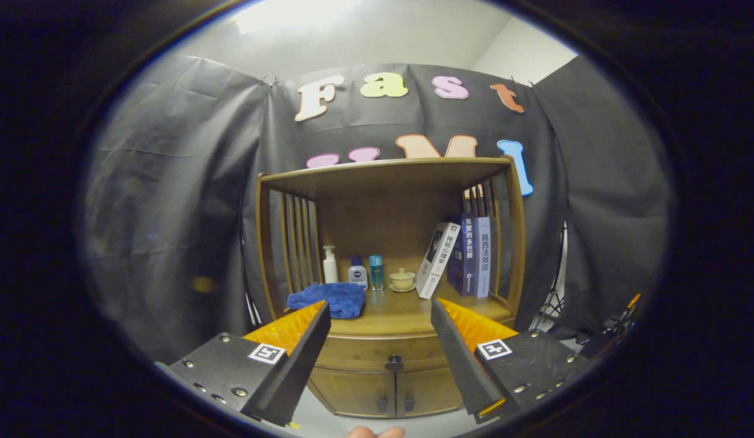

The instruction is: Pull open the drawer, take out the items inside it, and place them on the countertop above the cabinet.

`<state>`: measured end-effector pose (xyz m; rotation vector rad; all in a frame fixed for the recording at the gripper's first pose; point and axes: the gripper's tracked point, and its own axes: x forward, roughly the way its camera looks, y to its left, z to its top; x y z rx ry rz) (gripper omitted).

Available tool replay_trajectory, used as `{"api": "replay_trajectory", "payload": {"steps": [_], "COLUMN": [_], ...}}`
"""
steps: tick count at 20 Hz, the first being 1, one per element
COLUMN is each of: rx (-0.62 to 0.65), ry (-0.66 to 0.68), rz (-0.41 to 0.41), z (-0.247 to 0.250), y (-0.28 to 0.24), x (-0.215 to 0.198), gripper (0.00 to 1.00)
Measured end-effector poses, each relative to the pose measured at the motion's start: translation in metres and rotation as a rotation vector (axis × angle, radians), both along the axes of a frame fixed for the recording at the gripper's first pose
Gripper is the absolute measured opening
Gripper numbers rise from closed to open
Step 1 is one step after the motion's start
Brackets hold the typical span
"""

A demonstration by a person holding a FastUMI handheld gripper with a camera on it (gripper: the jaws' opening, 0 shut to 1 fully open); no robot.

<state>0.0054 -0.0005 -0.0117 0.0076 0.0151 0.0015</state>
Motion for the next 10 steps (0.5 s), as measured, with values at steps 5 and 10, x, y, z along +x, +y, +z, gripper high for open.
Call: {"api": "replay_trajectory", "payload": {"steps": [5, 10], "rx": [-0.009, -0.018], "ry": [0.032, 0.071], "rz": [-0.019, -0.037], "z": [-0.024, -0.061], "y": [-0.007, -0.013], "x": [0.011, 0.033], "gripper": [0.99, 0.99]}}
